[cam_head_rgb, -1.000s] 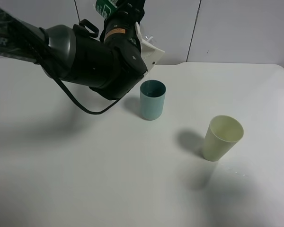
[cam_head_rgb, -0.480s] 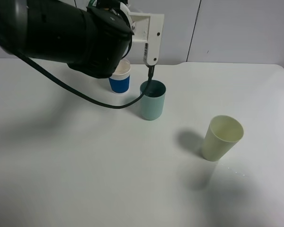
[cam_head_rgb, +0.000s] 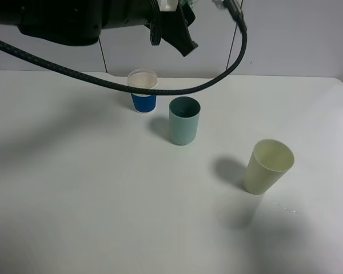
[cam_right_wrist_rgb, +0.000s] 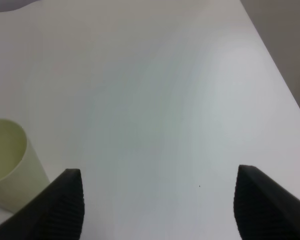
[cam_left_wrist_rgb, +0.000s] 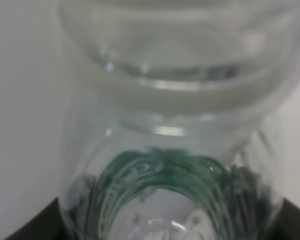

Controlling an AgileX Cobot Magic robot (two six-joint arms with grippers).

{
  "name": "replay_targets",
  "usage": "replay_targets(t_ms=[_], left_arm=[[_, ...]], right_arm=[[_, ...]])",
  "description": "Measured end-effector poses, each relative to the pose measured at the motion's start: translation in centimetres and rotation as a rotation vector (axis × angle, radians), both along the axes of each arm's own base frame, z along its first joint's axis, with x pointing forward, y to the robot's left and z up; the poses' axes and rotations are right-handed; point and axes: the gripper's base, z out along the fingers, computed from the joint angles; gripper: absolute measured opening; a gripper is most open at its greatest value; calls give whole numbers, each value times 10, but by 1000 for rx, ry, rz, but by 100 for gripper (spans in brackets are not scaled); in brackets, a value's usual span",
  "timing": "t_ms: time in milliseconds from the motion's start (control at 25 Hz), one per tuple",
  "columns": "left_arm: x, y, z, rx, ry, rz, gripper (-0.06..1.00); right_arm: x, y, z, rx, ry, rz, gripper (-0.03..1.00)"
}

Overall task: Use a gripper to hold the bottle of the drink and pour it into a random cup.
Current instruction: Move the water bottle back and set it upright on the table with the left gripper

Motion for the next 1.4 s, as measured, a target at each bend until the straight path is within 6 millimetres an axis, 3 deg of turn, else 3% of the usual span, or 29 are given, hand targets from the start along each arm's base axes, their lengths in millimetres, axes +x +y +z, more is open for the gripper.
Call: replay_targets(t_ms=[280,480,680,920,1160,1400], left_arm=[[8,15,16,-388,196,-116,54],[18,31,11,-479,351,-147,54],[26,48,4,-508,459,-63,54],[24,63,-4,-428,418,-9,54],[5,80,-17,-532,302,-28,54],[-16,104,-48,-556,266,-19,54]], right_arm=[[0,0,0,0,0,0,63],[0,0,0,0,0,0,63],[0,0,0,0,0,0,63],[0,0,0,0,0,0,63],[0,0,0,0,0,0,63],[0,0,0,0,0,0,63]])
